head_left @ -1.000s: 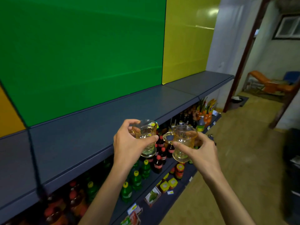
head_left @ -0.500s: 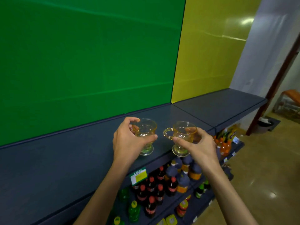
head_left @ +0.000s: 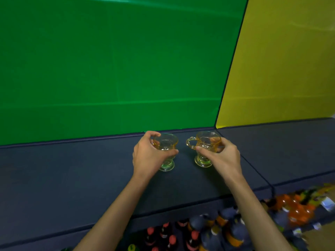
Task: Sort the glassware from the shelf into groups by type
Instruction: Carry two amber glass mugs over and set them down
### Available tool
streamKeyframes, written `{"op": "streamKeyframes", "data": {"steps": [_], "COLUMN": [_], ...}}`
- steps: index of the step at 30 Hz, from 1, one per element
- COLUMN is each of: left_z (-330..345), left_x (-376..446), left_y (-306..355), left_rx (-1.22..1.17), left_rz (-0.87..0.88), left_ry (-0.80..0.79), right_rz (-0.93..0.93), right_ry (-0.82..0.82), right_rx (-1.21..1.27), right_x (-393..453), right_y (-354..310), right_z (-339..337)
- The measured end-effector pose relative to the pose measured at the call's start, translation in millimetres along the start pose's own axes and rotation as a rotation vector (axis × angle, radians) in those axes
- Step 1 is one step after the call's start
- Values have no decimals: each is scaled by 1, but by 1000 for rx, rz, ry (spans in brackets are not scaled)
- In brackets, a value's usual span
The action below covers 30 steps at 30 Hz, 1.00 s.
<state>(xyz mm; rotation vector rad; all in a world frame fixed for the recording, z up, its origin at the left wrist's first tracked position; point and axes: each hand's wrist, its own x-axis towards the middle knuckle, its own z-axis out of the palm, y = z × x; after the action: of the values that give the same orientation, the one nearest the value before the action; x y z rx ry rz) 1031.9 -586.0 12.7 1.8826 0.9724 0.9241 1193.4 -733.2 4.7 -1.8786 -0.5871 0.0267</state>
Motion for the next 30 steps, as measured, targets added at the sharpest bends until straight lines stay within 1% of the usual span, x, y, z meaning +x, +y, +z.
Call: {"op": "streamKeyframes", "data": {"steps": [2, 5, 12, 15, 20, 30], "left_z": [19, 46, 90, 98, 103, 111], "left_x": [9, 23, 56, 67, 80, 94], "left_y": [5, 13, 24, 23, 12, 5], "left_rx": [30, 63, 112, 126, 133, 103], "left_rz": [-22, -43, -78, -95, -112, -79], "left_ry": [46, 94, 147, 148, 152, 116], "right_rz": [-17, -49, -77, -75, -35, -21], "right_ry": [-56, -99, -194, -217, -206, -258], "right_rx": [3, 0, -15, -16, 23, 4], "right_x": [27, 66, 127, 140, 150, 156], "right_y": [9, 22, 42, 44, 43, 54], "right_z": [-5, -8, 9, 17, 20, 33]}}
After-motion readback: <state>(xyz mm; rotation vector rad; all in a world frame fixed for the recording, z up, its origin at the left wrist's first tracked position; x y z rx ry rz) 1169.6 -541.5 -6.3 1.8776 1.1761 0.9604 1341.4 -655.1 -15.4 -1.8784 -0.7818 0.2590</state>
